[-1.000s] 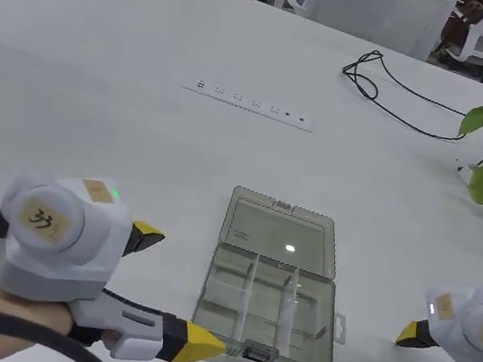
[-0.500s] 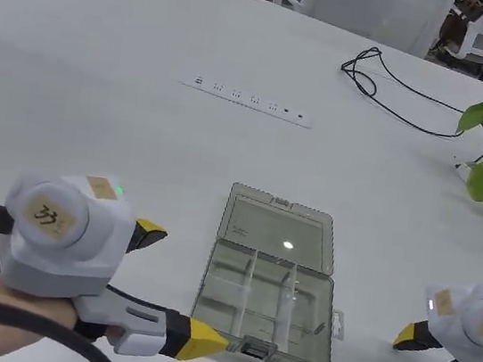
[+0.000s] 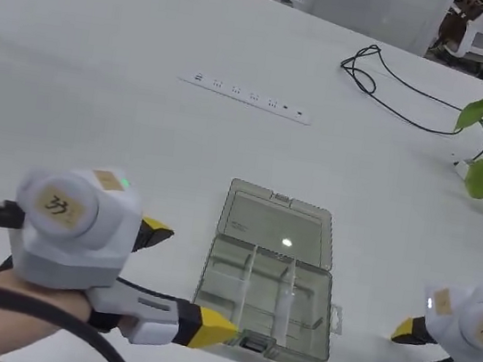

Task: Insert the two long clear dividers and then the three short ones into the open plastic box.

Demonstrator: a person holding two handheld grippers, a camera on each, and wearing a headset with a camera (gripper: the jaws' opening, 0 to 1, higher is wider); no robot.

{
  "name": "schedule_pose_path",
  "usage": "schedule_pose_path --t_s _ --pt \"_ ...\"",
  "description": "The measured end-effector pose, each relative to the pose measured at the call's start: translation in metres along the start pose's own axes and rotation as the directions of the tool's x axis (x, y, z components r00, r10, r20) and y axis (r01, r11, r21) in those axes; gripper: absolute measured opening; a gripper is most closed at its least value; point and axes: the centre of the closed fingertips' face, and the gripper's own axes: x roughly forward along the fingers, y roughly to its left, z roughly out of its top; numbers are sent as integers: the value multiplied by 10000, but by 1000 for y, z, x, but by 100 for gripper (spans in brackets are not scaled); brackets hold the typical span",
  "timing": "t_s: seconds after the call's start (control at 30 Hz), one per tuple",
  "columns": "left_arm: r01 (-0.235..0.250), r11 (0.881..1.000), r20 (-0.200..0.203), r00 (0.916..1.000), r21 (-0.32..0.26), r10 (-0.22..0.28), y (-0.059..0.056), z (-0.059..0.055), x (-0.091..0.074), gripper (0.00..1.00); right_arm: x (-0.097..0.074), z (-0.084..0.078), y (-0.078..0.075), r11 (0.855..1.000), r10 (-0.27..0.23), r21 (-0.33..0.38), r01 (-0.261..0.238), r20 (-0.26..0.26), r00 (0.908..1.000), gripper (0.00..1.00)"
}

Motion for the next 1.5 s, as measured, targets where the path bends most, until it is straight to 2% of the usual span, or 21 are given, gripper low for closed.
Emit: schedule_pose_path --t_s 0.23,0.33,0.43,0.5,0.67,0.7,0.73,0.77,0.87,0.97,1.0,1.07,1.1,1.13,1.17,1.2,1.27,1.3,1.33,1.37,1.5 --pt "-40 9998 39 10000 -211 40 -1 3 4 85 -18 21 -13 9970 -771 98 766 582 9953 32" --pt "35 9992 88 10000 -387 -32 -2 6 6 83 -32 38 -21 9906 -1364 19 1370 1058 9850 32" --pt "241 9978 140 9996 -622 -232 -9 11 12 81 -48 57 -26 9809 -1928 63 1942 1562 9687 32" --pt "270 9987 103 9996 -441 -266 -13 15 16 78 -59 72 -30 9691 -2402 -97 2467 1926 9514 32" --pt "839 9950 424 9958 -536 -817 -29 29 28 69 -77 99 -29 9480 -2987 -367 3161 2399 9237 32" --pt "879 9947 435 9954 -525 -856 -32 31 32 68 -81 107 -28 9409 -3104 -524 3345 2606 9142 32" --pt "908 9947 473 9950 -484 -885 -33 33 34 68 -83 111 -27 9411 -3119 -456 3351 2662 9121 32" --pt "947 9942 503 9945 -514 -921 -35 35 36 68 -87 117 -27 9349 -3265 -434 3522 2832 9018 32" --pt "1238 9887 739 9903 -846 -1176 -41 44 43 64 -93 129 -26 9142 -3545 -913 3948 2921 8883 32" --pt "1394 9856 835 9878 -954 -1316 -45 51 49 59 -96 140 -21 9087 -3550 -1068 4035 3106 8818 32" --pt "1474 9836 966 9858 -1036 -1376 -46 55 51 58 -99 145 -21 8957 -3707 -1256 4266 3191 8722 32" --pt "1550 9813 992 9846 -1137 -1441 -48 58 54 53 -99 149 -19 8822 -3774 -1621 4421 3181 8697 32" --pt "1674 9775 1098 9820 -1283 -1537 -49 61 55 49 -101 152 -20 8598 -3989 -1954 4718 3198 8594 32" --pt "1700 9763 1131 9814 -1339 -1554 -50 62 56 47 -101 153 -18 8542 -4013 -2094 4759 3163 8596 32" --pt "1756 9745 1152 9804 -1398 -1601 -51 63 57 45 -104 158 -20 8274 -4316 -2248 5147 3318 8388 32" --pt "1805 9740 1150 9795 -1369 -1654 -52 63 57 41 -105 159 -19 8205 -4342 -2412 5183 3269 8394 32" --pt "1840 9728 1189 9786 -1410 -1679 -53 65 58 36 -108 165 -18 7913 -4580 -2617 5525 3449 8193 32" --pt "1922 9668 1341 9762 -1684 -1707 -53 67 58 34 -106 165 -15 8008 -4466 -2594 5399 3421 8268 32" --pt "1926 9651 1369 9760 -1776 -1696 -53 68 58 32 -106 166 -14 8014 -4451 -2590 5391 3437 8269 32" --pt "1967 9640 1469 9742 -1789 -1715 -53 70 58 30 -107 168 -14 7955 -4515 -2565 5489 3532 8194 32" --pt "1938 9619 1540 9741 -1930 -1653 -53 71 59 19 -106 172 -11 7909 -4505 -2683 5500 3530 8200 32"
